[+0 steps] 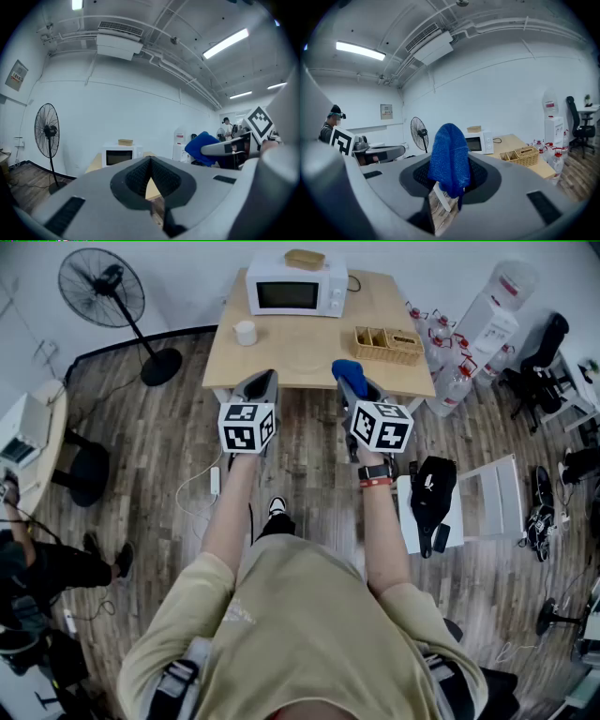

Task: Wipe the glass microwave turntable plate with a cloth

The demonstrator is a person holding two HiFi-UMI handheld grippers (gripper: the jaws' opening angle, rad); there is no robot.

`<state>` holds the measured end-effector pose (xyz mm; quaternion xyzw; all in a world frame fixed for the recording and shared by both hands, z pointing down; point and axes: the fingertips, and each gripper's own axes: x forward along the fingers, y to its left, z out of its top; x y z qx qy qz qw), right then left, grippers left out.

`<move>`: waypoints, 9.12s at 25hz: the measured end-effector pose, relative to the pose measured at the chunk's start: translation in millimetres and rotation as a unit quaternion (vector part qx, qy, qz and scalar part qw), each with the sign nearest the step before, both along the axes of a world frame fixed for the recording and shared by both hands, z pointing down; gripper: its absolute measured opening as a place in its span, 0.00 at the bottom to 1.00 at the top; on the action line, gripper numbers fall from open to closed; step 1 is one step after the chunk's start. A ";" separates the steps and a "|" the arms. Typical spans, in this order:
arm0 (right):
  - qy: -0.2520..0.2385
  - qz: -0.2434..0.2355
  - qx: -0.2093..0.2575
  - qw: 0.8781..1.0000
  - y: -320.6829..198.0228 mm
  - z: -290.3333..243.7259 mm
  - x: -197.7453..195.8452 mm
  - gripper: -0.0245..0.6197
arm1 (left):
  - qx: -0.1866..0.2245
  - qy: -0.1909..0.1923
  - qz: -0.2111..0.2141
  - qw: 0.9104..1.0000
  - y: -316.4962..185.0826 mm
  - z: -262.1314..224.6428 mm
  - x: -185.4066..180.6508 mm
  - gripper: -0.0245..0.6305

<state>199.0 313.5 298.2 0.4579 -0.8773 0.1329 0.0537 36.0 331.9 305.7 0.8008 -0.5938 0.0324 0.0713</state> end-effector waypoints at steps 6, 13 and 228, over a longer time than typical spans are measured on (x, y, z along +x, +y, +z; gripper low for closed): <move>-0.004 -0.005 -0.003 1.000 -30.3 16.6 -6.0 0.25 | -0.005 0.001 0.008 1.000 -28.1 19.9 3.2 0.07; -0.001 -0.005 -0.003 1.000 -99.4 36.8 -26.6 0.25 | -0.015 0.009 0.023 1.000 -102.4 44.6 -7.2 0.07; 0.107 -0.031 -0.320 0.941 -475.1 379.3 -197.1 0.26 | -0.244 0.040 0.009 0.969 -465.2 301.5 -114.2 0.07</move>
